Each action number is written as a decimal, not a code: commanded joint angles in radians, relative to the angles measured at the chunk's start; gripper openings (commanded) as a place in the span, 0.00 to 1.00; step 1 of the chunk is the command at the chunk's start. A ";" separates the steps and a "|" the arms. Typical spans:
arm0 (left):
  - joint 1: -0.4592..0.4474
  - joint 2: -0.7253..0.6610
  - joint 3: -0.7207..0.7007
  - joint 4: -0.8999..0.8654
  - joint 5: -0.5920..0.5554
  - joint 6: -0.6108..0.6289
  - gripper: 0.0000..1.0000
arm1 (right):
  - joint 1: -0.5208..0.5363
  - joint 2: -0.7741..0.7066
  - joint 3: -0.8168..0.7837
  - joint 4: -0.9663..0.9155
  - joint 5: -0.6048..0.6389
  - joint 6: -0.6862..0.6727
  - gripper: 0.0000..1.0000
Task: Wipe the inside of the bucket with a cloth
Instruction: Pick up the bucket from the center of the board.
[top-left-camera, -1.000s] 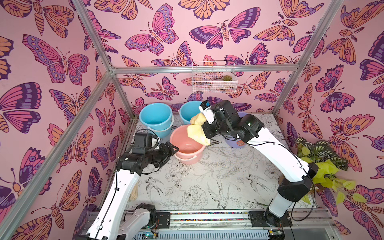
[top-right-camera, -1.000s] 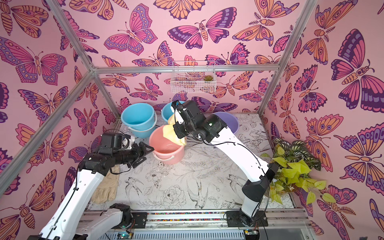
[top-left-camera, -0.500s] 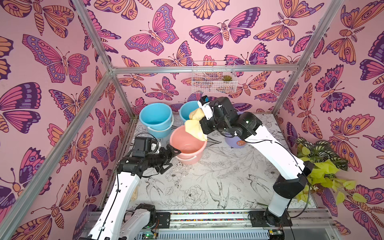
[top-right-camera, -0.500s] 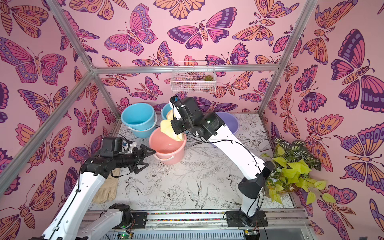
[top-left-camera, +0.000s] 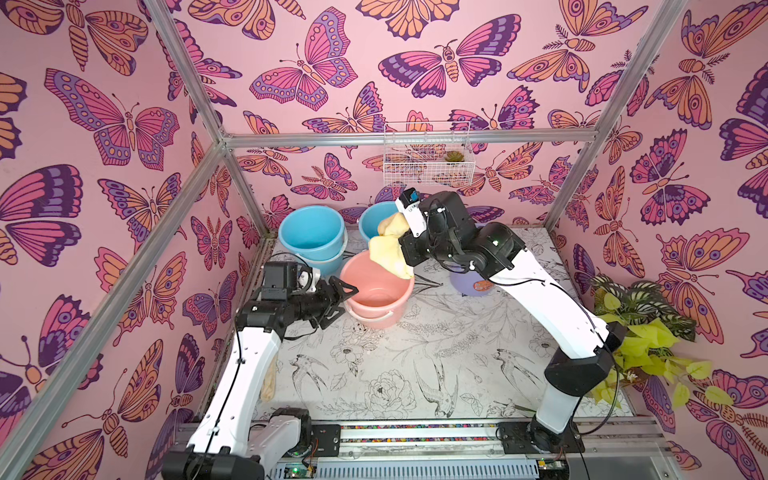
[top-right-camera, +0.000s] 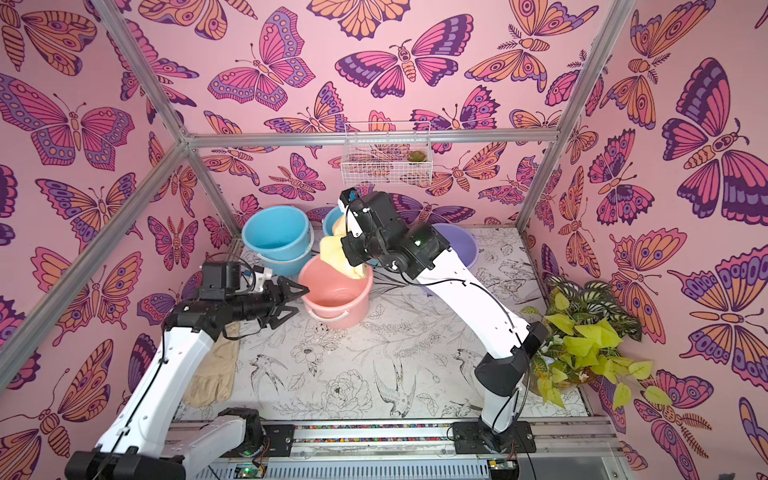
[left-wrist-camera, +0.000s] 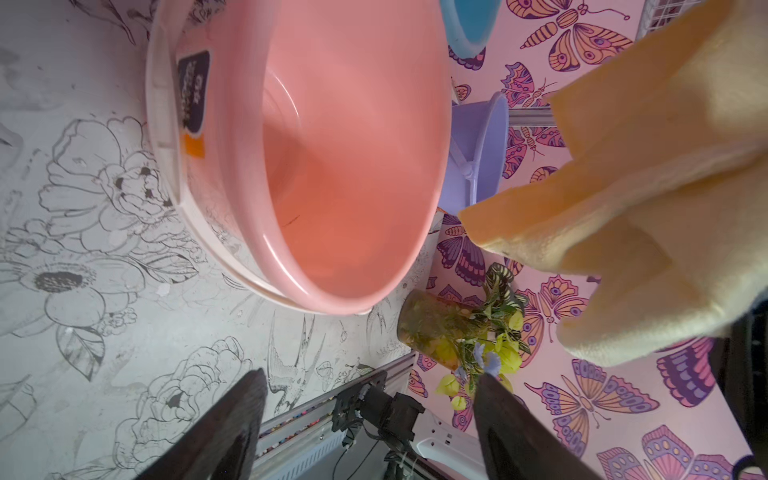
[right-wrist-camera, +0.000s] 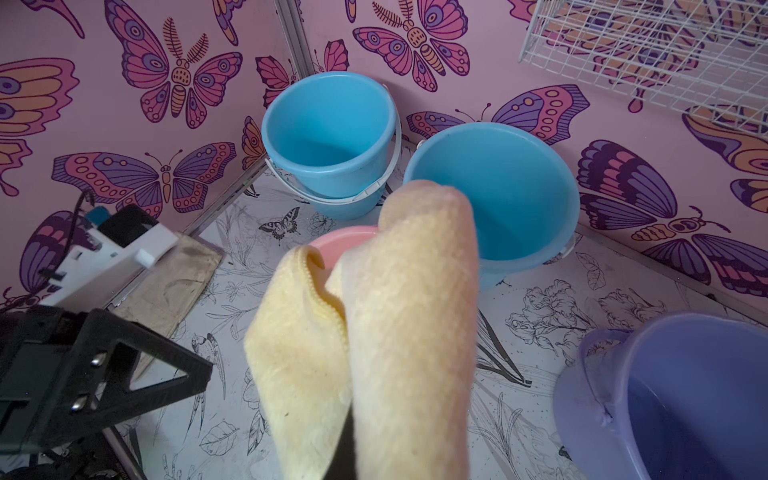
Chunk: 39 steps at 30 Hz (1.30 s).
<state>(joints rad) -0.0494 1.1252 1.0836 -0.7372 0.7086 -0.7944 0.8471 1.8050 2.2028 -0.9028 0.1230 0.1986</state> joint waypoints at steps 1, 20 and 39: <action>0.010 0.068 0.068 -0.048 -0.074 0.155 0.77 | 0.008 0.008 0.010 -0.011 0.024 -0.017 0.00; -0.063 0.440 0.380 -0.312 -0.356 0.402 0.62 | 0.008 -0.023 -0.020 -0.033 0.042 -0.048 0.00; -0.142 0.538 0.426 -0.309 -0.434 0.460 0.18 | 0.009 -0.070 -0.072 -0.005 0.027 -0.039 0.02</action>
<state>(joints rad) -0.1852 1.6348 1.4940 -1.0256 0.2901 -0.3531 0.8471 1.7744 2.1376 -0.9234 0.1478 0.1562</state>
